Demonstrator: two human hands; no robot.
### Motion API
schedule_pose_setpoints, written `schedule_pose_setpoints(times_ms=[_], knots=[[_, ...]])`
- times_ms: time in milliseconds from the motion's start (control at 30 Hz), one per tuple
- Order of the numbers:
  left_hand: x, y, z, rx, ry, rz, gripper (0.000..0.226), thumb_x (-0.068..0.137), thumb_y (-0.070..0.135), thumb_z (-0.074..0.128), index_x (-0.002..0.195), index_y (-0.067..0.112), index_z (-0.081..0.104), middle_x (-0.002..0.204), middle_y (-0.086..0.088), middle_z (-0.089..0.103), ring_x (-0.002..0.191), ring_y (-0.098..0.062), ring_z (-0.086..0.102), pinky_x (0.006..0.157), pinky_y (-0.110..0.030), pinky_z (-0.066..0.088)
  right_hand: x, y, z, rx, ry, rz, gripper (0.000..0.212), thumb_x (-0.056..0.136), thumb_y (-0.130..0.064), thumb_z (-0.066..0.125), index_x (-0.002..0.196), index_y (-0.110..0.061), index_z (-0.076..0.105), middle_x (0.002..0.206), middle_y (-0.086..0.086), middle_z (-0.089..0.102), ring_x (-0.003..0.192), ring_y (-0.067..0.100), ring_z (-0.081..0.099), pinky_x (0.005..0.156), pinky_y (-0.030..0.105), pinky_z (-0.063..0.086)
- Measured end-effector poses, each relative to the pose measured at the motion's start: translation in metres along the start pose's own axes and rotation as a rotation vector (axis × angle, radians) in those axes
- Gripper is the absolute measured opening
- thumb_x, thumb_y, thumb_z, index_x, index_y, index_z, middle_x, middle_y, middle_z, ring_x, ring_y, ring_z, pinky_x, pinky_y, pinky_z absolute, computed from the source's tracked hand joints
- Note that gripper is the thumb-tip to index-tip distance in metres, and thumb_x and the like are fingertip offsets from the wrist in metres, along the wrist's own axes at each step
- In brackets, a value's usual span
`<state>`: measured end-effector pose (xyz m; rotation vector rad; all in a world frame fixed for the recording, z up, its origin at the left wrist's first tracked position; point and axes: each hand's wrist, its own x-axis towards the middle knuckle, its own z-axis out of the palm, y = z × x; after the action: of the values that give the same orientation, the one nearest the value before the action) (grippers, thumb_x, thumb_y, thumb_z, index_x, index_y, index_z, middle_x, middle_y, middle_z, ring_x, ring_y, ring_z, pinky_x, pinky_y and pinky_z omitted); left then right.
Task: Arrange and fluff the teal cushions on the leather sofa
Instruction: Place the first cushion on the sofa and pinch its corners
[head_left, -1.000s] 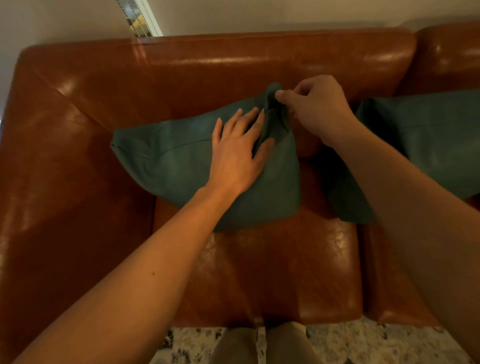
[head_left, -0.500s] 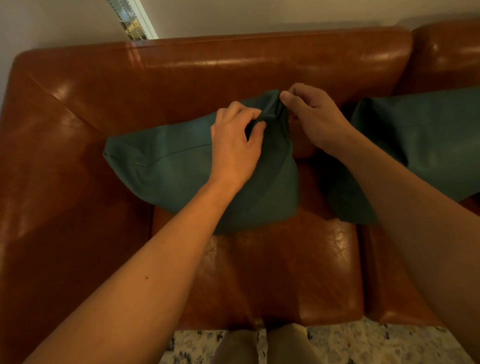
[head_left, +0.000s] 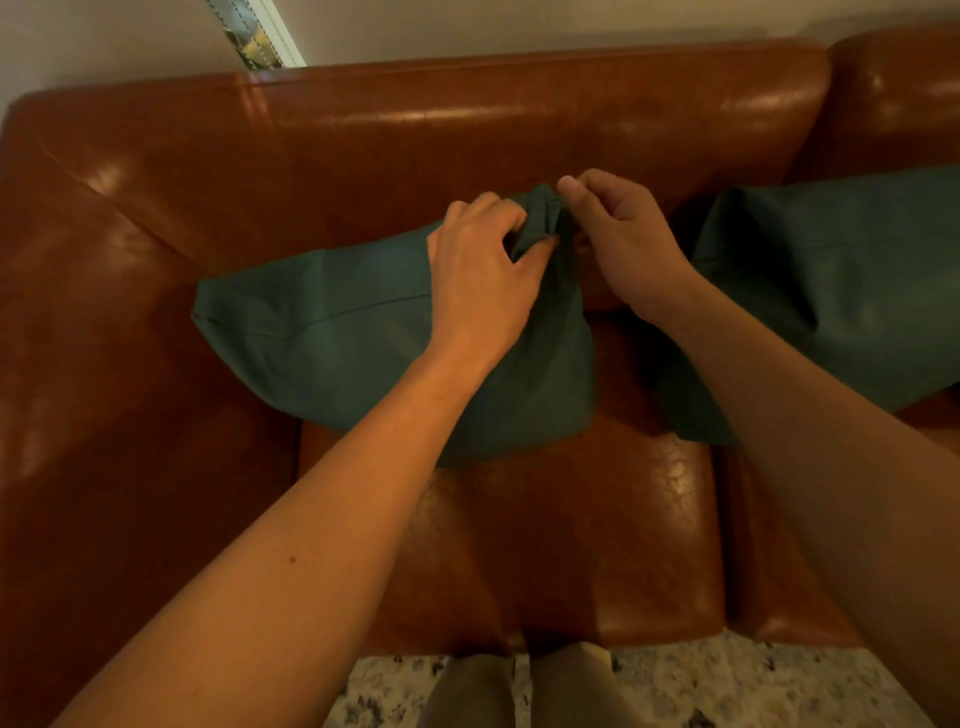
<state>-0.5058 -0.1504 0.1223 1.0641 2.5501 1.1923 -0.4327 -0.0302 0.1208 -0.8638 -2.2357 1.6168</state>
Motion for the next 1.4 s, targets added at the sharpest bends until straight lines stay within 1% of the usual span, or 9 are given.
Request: schedule_pose_setpoints(times_ms=[167,267,433,633,767,867,1000,1167,1400], knots=[[-0.004,0.009,0.006,0.091,-0.001,-0.030,0.021,0.092,0.027,0.055,0.072,0.020,0.050,0.077,0.008,0.046,0.084,-0.019,0.045,0.084,-0.040,0.037,-0.016,-0.002,0.005,-0.068,0.147,0.013,0.036,0.096,-0.050,0.049,0.088,-0.015,0.055,0.076,-0.009,0.054,0.067,0.003,0.050,0.062,0.018,0.038],[-0.006,0.020,0.012,0.123,-0.100,-0.105,0.020,0.094,0.022,0.048,0.103,0.013,0.064,0.104,-0.002,0.061,0.110,-0.025,0.047,0.101,-0.041,0.032,-0.016,-0.008,0.012,-0.213,0.182,0.020,0.044,0.090,-0.056,0.055,0.112,-0.018,0.062,0.103,-0.006,0.063,0.090,0.005,0.058,0.071,0.014,0.040],[-0.005,0.012,0.010,0.053,-0.312,-0.044,0.043,0.098,0.031,0.043,0.138,0.015,0.050,0.139,-0.005,0.052,0.130,-0.023,0.045,0.114,-0.049,0.025,-0.005,-0.009,0.003,-0.391,0.295,0.016,0.029,0.099,-0.030,0.047,0.106,-0.012,0.069,0.098,0.002,0.069,0.090,0.015,0.061,0.076,0.025,0.043],[-0.035,-0.058,-0.028,0.436,-0.072,-0.070,0.050,0.097,0.042,0.039,0.142,0.022,0.045,0.149,-0.006,0.041,0.141,-0.025,0.032,0.117,-0.049,0.018,-0.001,-0.001,-0.013,-0.379,0.397,0.166,0.052,0.100,-0.017,0.046,0.150,-0.015,0.031,0.132,0.010,0.057,0.120,0.024,0.054,0.090,0.024,0.039],[-0.044,-0.077,-0.034,0.450,-0.197,-0.130,0.055,0.100,0.044,0.035,0.152,0.028,0.022,0.160,-0.001,0.020,0.148,-0.023,0.013,0.119,-0.047,0.010,-0.006,-0.025,0.011,-0.549,0.497,-0.152,0.059,0.089,-0.005,0.047,0.146,-0.016,0.039,0.137,0.009,0.048,0.125,0.028,0.047,0.102,0.038,0.038],[-0.035,-0.077,-0.036,0.417,-0.160,-0.076,0.047,0.101,0.040,0.034,0.146,0.029,0.037,0.152,0.001,0.037,0.139,-0.024,0.033,0.109,-0.045,0.026,-0.009,-0.042,0.069,-0.566,0.239,-0.435,0.052,0.086,-0.003,0.047,0.137,-0.010,0.053,0.136,0.014,0.052,0.127,0.030,0.047,0.106,0.035,0.034],[-0.015,-0.093,-0.041,0.432,-0.035,-0.089,0.047,0.099,0.035,0.039,0.142,0.017,0.043,0.147,-0.005,0.043,0.131,-0.028,0.041,0.104,-0.044,0.033,0.005,-0.009,0.100,-0.838,-0.170,-0.126,0.049,0.104,-0.029,0.033,0.151,-0.016,0.030,0.158,0.012,0.027,0.148,0.028,0.018,0.120,0.046,0.014],[-0.012,-0.118,-0.029,0.473,-0.301,-0.125,0.068,0.099,0.054,0.024,0.153,0.014,0.014,0.161,-0.010,0.012,0.149,-0.025,0.010,0.121,-0.039,0.009,0.011,0.016,0.082,-0.970,-0.197,0.019,0.065,0.101,-0.052,0.023,0.156,-0.020,0.011,0.162,0.016,0.011,0.150,0.029,0.005,0.122,0.043,0.003],[-0.020,-0.146,-0.057,0.633,-0.307,-0.148,0.080,0.096,0.062,0.012,0.152,0.006,0.018,0.160,-0.010,0.017,0.149,-0.021,0.008,0.122,-0.037,0.005,0.007,0.014,0.065,-1.147,-0.236,0.097,0.085,0.095,-0.067,0.010,0.155,-0.008,0.003,0.162,0.016,0.004,0.150,0.027,0.000,0.122,0.041,-0.002]])
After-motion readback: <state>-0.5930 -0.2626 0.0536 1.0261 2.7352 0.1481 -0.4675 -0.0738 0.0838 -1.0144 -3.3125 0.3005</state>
